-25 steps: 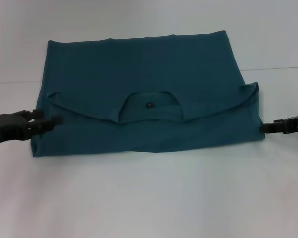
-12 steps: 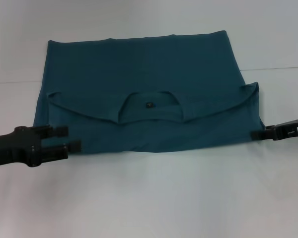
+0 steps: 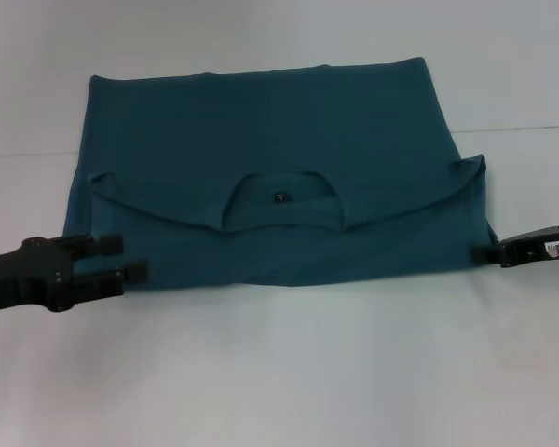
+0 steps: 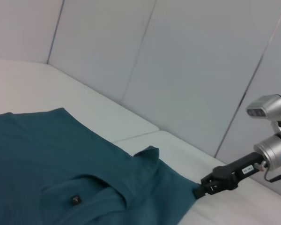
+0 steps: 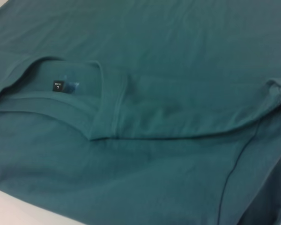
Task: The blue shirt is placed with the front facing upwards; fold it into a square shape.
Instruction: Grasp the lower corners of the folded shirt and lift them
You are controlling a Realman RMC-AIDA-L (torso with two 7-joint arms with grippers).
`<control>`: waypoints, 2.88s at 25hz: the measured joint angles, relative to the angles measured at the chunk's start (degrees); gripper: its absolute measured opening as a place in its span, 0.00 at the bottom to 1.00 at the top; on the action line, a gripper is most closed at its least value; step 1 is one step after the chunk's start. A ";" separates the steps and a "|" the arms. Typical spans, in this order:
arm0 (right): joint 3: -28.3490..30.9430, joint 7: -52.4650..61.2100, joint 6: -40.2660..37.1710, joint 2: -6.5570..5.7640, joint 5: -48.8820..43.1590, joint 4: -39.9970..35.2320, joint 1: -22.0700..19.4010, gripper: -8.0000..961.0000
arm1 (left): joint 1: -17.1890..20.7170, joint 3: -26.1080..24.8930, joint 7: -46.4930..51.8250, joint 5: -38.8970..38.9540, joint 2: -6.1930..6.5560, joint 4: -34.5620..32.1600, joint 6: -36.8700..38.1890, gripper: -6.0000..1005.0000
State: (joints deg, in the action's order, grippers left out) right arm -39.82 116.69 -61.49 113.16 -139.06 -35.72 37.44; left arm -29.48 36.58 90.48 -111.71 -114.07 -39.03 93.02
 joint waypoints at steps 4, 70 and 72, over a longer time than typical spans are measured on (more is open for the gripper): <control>0.00 0.26 0.06 0.06 0.17 -0.35 0.00 0.19 | 0.04 -0.35 0.16 0.09 -0.01 0.00 -0.76 0.73; -0.09 0.47 -0.91 -0.22 0.01 -1.22 0.89 0.06 | -6.28 7.71 19.03 -22.95 -2.12 3.33 -34.84 0.73; -0.09 0.47 -0.91 -0.22 0.01 -1.24 0.88 0.06 | -6.30 7.71 19.03 -23.11 -2.14 3.51 -34.97 0.73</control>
State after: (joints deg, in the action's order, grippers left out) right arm -39.91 117.16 -62.41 112.94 -139.05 -36.96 38.33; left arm -35.78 44.29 109.51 -134.82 -116.21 -35.52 58.05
